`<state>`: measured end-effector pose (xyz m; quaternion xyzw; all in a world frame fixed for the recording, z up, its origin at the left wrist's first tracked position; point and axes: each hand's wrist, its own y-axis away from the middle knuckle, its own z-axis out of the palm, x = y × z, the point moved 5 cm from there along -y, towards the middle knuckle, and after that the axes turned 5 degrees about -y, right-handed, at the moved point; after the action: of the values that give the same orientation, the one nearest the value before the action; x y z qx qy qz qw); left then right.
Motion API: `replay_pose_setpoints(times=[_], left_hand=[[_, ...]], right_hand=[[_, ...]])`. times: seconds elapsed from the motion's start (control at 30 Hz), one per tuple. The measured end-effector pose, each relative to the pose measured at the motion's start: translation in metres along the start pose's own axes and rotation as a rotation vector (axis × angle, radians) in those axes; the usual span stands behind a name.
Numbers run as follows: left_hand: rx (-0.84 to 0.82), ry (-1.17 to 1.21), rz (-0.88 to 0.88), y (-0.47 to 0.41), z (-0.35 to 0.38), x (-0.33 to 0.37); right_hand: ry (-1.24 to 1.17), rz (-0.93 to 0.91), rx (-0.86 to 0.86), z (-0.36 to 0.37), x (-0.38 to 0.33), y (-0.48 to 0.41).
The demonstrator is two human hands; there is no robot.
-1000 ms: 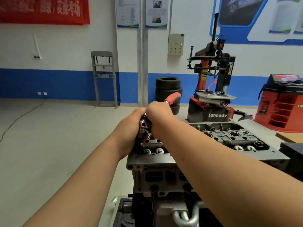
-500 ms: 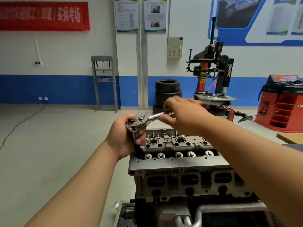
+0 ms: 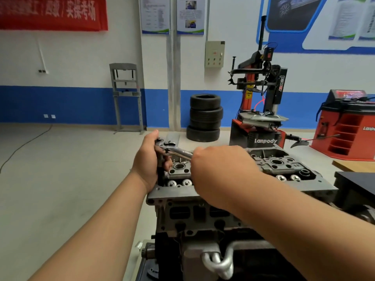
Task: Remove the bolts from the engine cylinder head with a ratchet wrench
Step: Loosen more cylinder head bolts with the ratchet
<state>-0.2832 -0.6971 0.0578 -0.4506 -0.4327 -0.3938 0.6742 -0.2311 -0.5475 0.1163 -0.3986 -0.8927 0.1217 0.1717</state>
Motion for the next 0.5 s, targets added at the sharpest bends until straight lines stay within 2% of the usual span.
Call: replay_pose_setpoints(times=[0.1,0.23,0.37,0.5], left_hand=[[-0.014,0.029,-0.039,0.000,-0.002,0.001],[0.046,-0.101,-0.040,0.002,-0.003,-0.004],[0.095,-0.161,0.063,0.002,-0.002,-0.005],[0.083,-0.153,0.082,0.001,-0.005,-0.005]], right_hand=[[-0.002,0.021,0.032,0.000,0.004,-0.004],[0.041,-0.066,0.137,0.014,0.043,-0.031],[-0.062,0.035,0.075,0.048,0.063,-0.095],[-0.244,0.057,-0.012,0.073,0.033,-0.158]])
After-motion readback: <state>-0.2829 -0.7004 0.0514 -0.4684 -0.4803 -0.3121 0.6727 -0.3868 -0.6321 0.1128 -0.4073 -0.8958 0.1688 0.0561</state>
